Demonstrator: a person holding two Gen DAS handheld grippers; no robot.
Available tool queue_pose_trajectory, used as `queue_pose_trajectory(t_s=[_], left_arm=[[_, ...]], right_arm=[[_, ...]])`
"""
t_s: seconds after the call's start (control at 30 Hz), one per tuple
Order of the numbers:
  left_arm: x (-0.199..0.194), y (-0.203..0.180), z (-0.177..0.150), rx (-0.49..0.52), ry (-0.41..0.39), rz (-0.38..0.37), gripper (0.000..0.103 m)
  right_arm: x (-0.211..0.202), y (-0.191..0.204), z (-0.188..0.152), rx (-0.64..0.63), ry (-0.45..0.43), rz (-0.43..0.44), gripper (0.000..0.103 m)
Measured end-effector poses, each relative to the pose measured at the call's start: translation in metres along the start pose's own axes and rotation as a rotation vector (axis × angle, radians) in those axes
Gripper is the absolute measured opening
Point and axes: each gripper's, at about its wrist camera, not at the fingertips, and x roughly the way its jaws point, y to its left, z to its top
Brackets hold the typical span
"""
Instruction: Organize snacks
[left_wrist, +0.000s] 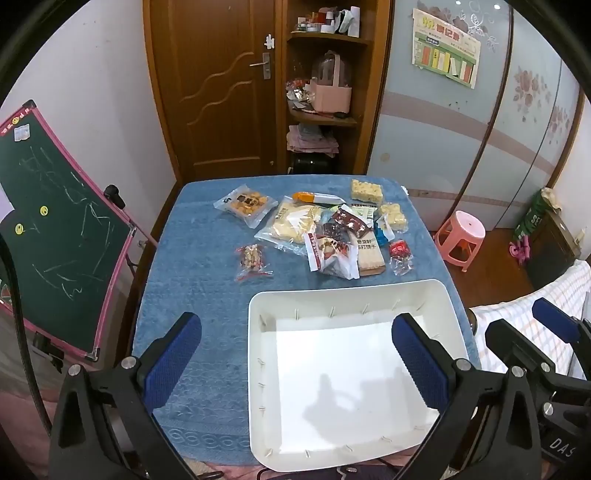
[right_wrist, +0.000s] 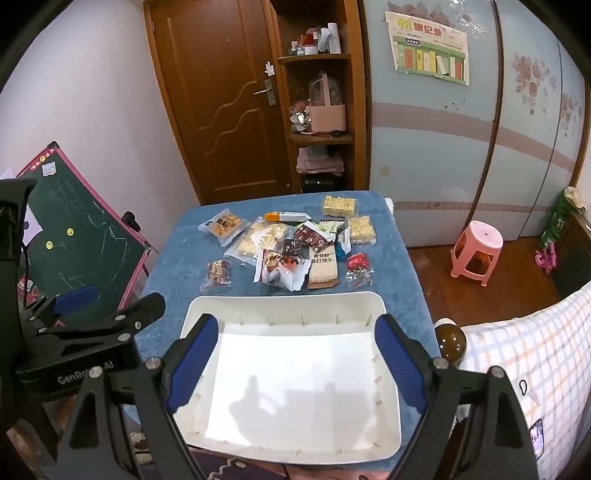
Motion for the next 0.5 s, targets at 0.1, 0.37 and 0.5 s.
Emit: queue_pose_trajectory(t_s=[0.1,0.37,0.5], left_arm=[[-0.0002,0.0013,0.0011,0.001,0.003,-0.002,0.103],[-0.0008,0.0044,-0.0006,0.000,0.007,-0.002,0.103],[-0.0008,0.0043,-0.0005,0.001,0.009,-0.002,0.103]], right_arm=[[-0.0002,0.0016,-0.0008,-0.002,0.000,-0.003,0.088],[0.0048,0.0018,-0.0007,0.001,0.011,0.001,0.088],[0.0064,0.0025,-0.0018,0.002,0.016,0.002,0.088]])
